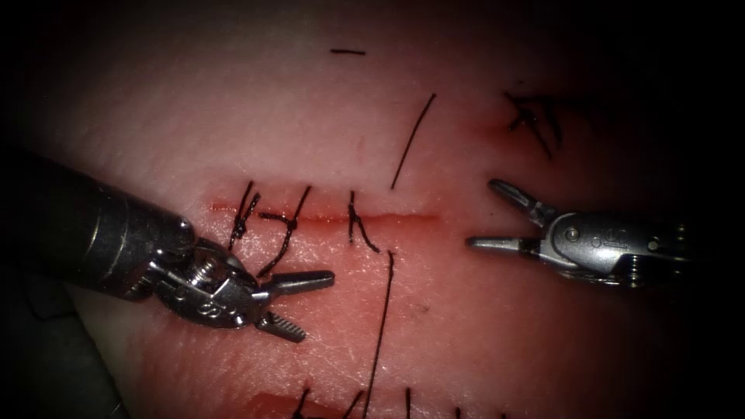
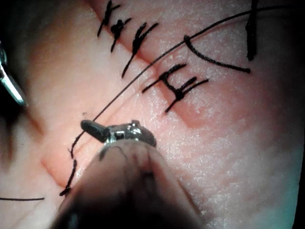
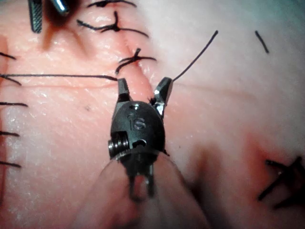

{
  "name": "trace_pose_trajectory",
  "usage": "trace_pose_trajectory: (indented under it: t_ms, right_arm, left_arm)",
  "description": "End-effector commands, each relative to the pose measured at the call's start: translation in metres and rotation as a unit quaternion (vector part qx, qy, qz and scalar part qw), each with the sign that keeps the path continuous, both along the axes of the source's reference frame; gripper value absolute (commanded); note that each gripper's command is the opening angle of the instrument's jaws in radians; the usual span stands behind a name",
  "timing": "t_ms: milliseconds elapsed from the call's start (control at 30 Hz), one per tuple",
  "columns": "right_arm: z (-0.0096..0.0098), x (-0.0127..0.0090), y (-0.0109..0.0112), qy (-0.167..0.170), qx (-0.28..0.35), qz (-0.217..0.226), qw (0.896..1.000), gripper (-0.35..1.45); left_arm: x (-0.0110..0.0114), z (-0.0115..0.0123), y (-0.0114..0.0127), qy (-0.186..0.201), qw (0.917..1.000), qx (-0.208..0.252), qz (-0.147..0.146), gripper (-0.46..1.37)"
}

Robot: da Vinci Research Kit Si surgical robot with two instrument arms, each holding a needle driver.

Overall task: Wound Closure
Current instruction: Grab the suture with the left gripper

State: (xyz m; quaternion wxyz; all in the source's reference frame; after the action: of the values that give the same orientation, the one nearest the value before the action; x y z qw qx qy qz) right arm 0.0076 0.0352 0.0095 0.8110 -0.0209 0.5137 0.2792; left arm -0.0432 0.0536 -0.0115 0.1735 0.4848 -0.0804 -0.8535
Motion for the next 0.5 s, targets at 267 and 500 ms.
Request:
trace_pose_trajectory:
  t_ms: [267, 500]
  right_arm:
    - [0.0002, 0.0000, 0.0000, 0.000, -0.001, -0.001, 1.000, 1.07]
    - [0.0002, 0.0000, -0.0001, 0.000, -0.001, -0.001, 1.000, 1.07]
  left_arm:
    - [-0.0018, 0.0004, -0.0012, -0.002, 1.0000, -0.007, -0.004, 0.60]
    - [-0.0035, 0.0011, -0.0020, -0.009, 0.9998, -0.017, 0.001, 0.61]
